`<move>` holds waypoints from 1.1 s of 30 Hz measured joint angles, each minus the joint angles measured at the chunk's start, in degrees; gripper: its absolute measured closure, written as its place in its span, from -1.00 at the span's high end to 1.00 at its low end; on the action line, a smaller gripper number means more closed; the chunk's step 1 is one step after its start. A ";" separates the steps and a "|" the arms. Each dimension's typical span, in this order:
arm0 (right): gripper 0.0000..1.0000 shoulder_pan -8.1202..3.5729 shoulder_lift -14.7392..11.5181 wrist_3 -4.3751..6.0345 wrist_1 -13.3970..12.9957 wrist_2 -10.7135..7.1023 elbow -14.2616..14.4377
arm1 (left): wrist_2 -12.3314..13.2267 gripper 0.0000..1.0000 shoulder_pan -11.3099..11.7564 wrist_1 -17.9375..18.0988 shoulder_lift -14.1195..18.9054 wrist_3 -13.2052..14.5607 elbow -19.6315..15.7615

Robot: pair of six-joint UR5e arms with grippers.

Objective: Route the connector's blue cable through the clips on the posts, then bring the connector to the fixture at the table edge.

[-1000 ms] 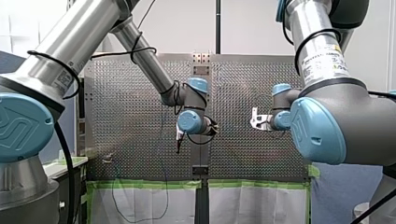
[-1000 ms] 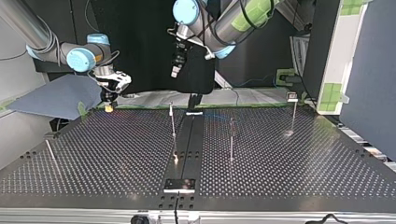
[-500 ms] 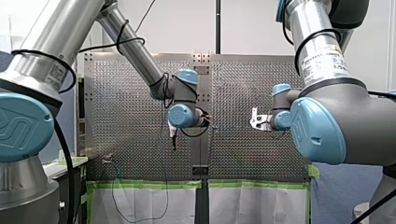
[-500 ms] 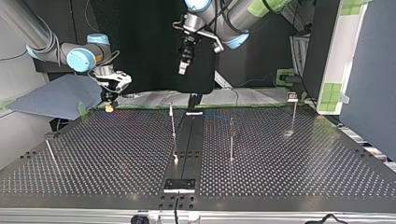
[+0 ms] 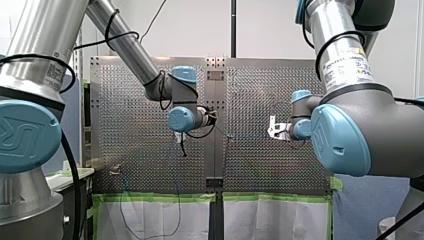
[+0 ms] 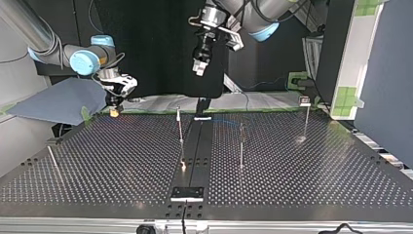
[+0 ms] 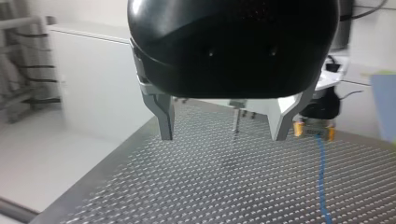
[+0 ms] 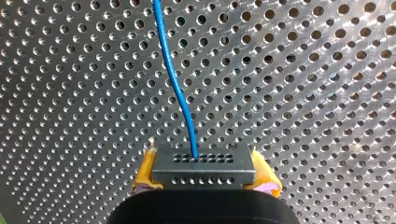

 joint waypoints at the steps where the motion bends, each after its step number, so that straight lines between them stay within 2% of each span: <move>1: -1.00 -0.02 0.00 0.00 -0.02 0.00 0.00 | 0.16 1.00 0.34 0.46 0.46 -0.25 -0.46; 5: -1.00 -0.05 0.01 0.00 -0.08 0.00 0.00 | 1.57 1.00 2.13 2.49 1.89 -0.08 -2.48; 14: -1.00 0.05 0.06 0.01 0.01 0.00 0.00 | 5.81 1.00 6.73 7.12 2.22 4.03 -7.11; 21: -1.00 0.07 0.06 0.03 0.08 0.00 0.00 | 5.46 1.00 9.94 9.93 2.18 6.19 -10.67; 26: -1.00 0.08 0.05 0.00 0.11 -0.01 0.00 | 4.87 1.00 10.53 10.21 2.07 6.31 -12.81; 33: -1.00 0.15 0.05 0.00 0.26 -0.03 -0.01 | 4.50 1.00 10.82 9.99 1.18 6.59 -13.46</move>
